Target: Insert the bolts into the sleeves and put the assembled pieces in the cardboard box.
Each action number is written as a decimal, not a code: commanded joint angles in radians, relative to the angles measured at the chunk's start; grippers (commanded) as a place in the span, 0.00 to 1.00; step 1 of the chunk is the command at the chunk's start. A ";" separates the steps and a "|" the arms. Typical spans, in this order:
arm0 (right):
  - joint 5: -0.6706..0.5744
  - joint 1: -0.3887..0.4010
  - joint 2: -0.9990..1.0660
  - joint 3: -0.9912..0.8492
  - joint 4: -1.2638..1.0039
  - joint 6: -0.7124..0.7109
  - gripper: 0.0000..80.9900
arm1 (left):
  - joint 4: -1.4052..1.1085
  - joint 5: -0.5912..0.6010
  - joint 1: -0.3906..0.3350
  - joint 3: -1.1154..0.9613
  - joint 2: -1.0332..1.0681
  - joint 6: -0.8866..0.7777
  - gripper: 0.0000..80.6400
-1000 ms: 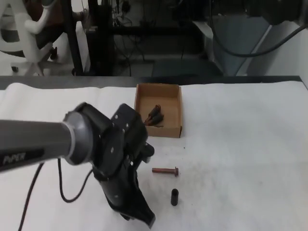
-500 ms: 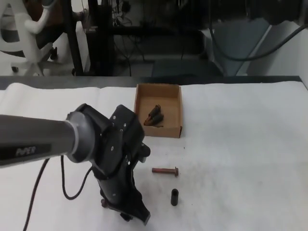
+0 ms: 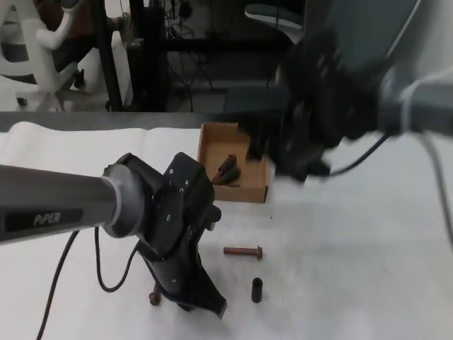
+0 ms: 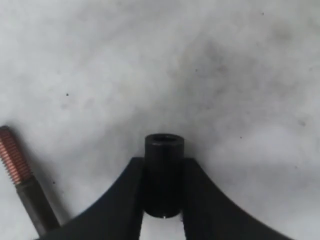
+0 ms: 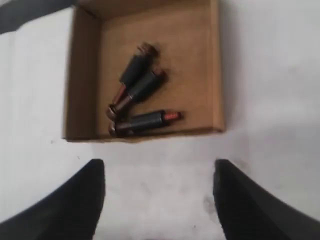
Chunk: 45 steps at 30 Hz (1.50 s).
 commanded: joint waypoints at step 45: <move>0.145 0.151 0.130 0.005 0.228 0.770 0.50 | 0.165 -0.064 0.039 0.242 -0.737 -0.042 0.02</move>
